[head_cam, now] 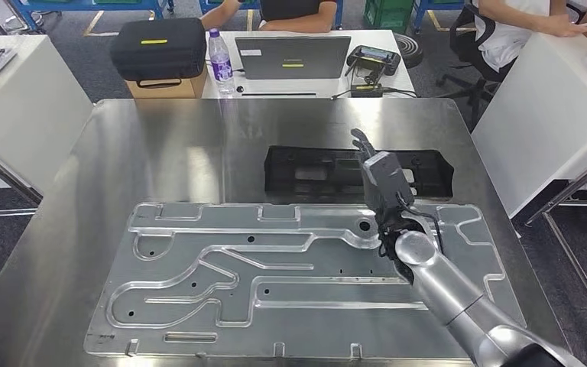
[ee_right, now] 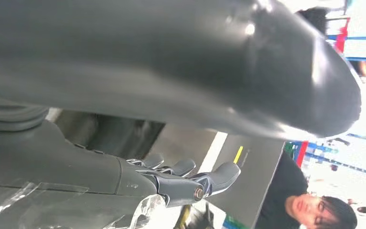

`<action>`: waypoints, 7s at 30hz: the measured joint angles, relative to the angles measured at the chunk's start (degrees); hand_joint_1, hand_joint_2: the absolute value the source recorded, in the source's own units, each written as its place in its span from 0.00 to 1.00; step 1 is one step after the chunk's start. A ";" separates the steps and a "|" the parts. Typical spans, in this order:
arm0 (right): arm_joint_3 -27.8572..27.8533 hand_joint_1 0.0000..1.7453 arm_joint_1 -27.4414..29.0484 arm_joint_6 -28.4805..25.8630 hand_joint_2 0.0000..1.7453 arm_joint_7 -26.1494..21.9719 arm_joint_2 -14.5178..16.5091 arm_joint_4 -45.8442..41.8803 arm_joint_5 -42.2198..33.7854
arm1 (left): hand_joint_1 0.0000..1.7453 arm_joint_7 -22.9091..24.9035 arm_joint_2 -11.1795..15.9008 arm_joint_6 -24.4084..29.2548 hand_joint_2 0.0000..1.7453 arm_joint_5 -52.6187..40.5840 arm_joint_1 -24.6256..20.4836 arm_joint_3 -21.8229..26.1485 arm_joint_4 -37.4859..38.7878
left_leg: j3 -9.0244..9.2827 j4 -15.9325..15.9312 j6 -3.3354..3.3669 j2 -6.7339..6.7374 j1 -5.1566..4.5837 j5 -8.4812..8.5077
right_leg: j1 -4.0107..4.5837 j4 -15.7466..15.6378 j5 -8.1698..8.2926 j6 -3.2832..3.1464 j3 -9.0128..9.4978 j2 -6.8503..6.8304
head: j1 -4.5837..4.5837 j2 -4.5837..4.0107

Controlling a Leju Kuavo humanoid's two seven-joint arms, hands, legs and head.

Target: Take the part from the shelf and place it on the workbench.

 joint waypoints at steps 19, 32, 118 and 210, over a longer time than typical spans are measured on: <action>-12.83 0.00 12.10 4.08 0.00 -6.07 2.95 -9.11 -10.33 | 0.00 0.04 -0.40 0.02 0.00 -0.97 -1.13 0.02 0.00 | -7.35 5.84 -1.68 0.18 0.24 -0.18 | 0.12 -0.45 -2.47 -2.28 3.36 -0.25 | -0.01 -0.02; -14.14 0.00 12.85 4.20 0.00 -5.18 4.27 -10.89 -10.07 | 0.00 0.28 -0.58 0.06 0.00 -1.01 -2.32 0.03 -0.04 | 4.20 -1.83 0.59 0.30 -0.54 -1.99 | -0.01 -0.73 4.51 -0.03 -3.88 -0.32 | -0.11 -0.01; 3.89 0.00 15.55 29.74 0.00 13.40 -1.69 16.77 8.43 | 0.00 3.48 -0.97 -0.13 0.00 -6.80 -3.10 -0.11 -0.04 | -9.23 12.86 -1.10 0.44 -0.42 -1.70 | 0.36 -0.53 -2.85 -2.11 3.40 -4.11 | -0.42 -0.01; 21.78 0.00 28.13 13.26 0.00 29.64 9.36 48.64 1.87 | 0.00 7.98 -1.27 2.16 0.00 -10.18 -4.00 -0.68 -0.31 | -10.76 18.09 -1.50 -0.30 -0.08 -5.81 | 0.43 -0.11 -4.80 -2.27 4.69 -2.46 | -0.26 -0.02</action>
